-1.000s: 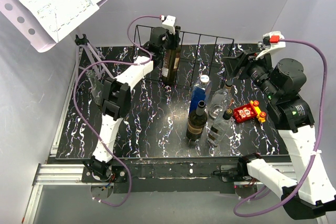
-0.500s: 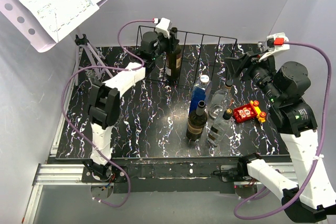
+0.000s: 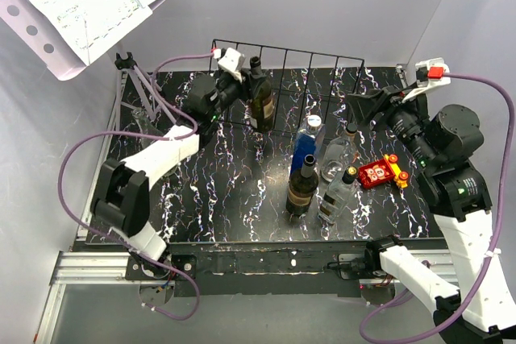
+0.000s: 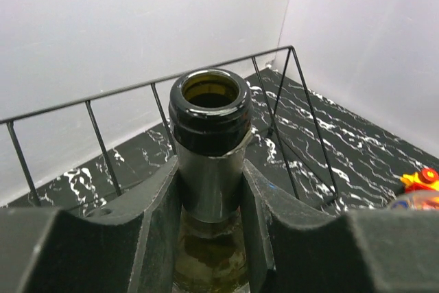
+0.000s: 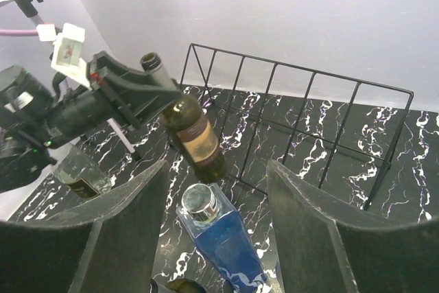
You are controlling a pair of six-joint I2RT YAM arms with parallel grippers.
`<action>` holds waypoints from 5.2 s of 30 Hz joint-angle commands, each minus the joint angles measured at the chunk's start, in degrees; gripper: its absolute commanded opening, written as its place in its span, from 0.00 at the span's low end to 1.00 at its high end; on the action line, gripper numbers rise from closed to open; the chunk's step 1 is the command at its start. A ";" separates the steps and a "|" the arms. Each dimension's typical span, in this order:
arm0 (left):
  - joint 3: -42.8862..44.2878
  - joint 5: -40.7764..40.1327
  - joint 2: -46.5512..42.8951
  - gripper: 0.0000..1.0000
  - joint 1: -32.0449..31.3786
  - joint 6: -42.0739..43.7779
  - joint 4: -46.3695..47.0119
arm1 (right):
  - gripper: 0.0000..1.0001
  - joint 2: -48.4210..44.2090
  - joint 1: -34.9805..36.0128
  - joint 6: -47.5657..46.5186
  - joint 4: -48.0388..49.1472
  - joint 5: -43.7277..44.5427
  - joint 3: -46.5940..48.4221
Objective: Take the wine bottle off the wine rack
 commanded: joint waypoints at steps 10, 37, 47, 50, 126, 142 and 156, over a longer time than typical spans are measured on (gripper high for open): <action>-24.94 -4.22 -27.52 0.00 -2.27 3.70 6.19 | 0.66 -3.65 0.04 0.60 1.35 -1.40 -2.71; -45.18 -10.81 -35.88 0.25 -7.19 5.37 15.86 | 0.66 -7.69 0.13 -3.71 -5.07 1.41 -3.59; -43.33 -11.43 -40.54 0.74 -7.19 5.90 9.71 | 0.66 -8.48 0.04 -3.54 -4.10 0.71 -5.08; -41.75 -11.17 -43.35 0.98 -7.19 5.63 5.94 | 0.66 -8.57 0.05 -3.10 -4.45 0.10 -5.35; -35.42 -17.49 -74.12 0.98 -7.28 13.45 -33.01 | 0.01 83.61 -26.76 10.78 14.53 -18.10 41.22; -35.51 -16.97 -73.51 0.98 -7.28 13.01 -33.01 | 0.42 91.45 -28.34 6.75 13.20 -10.88 55.92; -30.86 -18.98 -71.05 0.98 -7.37 9.42 -35.11 | 0.71 75.40 -26.77 6.04 7.94 -11.78 48.30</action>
